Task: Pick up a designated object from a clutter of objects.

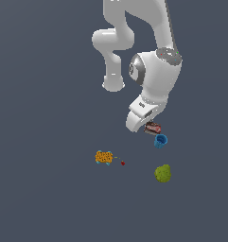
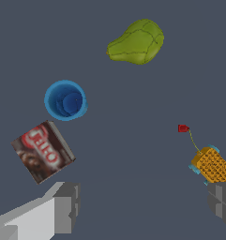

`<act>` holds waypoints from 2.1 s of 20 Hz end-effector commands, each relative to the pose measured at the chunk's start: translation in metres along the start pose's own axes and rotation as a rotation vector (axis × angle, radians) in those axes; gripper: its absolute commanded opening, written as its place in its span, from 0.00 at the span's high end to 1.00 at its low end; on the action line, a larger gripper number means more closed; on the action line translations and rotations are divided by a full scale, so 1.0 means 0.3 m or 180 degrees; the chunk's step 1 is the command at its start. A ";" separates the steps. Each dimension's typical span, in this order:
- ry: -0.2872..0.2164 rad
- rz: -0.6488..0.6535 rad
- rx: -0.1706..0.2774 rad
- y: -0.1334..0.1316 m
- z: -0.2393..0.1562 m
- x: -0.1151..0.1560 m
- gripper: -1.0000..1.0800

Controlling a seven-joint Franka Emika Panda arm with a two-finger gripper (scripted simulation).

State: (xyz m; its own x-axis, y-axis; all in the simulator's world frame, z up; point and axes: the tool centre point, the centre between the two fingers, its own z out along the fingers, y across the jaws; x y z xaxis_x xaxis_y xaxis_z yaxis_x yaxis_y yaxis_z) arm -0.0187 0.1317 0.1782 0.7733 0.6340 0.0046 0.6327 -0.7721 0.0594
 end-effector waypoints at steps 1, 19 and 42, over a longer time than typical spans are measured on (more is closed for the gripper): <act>-0.0003 -0.0410 0.0025 -0.101 0.087 0.009 0.04; 0.0039 -0.1791 0.0188 -0.468 0.347 -0.032 0.04; 0.0037 -0.1791 0.0188 -0.477 0.500 -0.036 1.00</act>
State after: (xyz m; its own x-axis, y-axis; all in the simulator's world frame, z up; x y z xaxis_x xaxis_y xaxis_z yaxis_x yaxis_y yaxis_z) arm -0.1061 0.2283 0.0266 0.3206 0.9472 0.0068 0.9471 -0.3207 0.0121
